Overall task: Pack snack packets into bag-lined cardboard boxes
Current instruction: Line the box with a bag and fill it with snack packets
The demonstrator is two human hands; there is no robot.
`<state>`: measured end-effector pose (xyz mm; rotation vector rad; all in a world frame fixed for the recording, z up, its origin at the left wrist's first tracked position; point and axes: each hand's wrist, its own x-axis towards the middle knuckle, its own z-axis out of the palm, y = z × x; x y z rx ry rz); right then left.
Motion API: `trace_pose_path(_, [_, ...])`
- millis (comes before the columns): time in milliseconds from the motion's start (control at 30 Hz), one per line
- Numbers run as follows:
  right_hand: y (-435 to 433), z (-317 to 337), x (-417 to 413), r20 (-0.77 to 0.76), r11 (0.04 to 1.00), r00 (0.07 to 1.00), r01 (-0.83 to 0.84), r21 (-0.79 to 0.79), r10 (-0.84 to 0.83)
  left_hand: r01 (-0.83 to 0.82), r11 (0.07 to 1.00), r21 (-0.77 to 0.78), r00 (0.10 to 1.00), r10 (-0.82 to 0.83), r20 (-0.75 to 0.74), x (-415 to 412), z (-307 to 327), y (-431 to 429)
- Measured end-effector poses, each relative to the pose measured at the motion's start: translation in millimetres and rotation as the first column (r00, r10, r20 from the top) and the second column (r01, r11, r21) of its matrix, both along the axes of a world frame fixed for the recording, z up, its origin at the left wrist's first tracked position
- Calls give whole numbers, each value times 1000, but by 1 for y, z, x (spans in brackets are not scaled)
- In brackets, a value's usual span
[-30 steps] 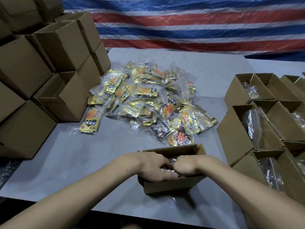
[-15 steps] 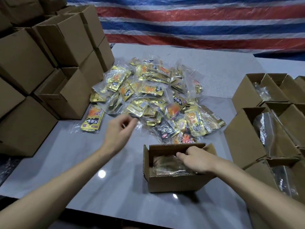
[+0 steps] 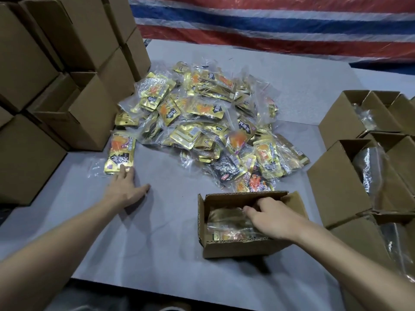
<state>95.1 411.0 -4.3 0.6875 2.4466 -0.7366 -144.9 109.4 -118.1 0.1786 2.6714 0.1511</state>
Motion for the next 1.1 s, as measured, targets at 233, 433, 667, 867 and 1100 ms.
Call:
trace_pose_path(233, [-1, 0, -5, 16, 999, 1000, 14, 34, -14, 141, 988, -57, 987, -145, -73, 97, 16, 16])
trace_pose_path(433, [-1, 4, -5, 31, 999, 999, 33, 28, -34, 340, 921, -189, 928, -362, -93, 165, 30, 17])
trace_pose_path(667, [1, 7, -2, 35, 997, 998, 49, 66, -51, 408, 913, -4, 909, -406, -99, 165, 49, 24])
trace_pose_path(867, [0, 8, -1, 44, 998, 998, 45, 50, -47, -51, 966, 252, 978, 99, -182, 114, 41, 12])
trace_pose_path(1100, [-8, 14, 3, 32, 982, 999, -39, 186, 34, -374, 909, 187, 923, 384, -25, 113, 27, -3])
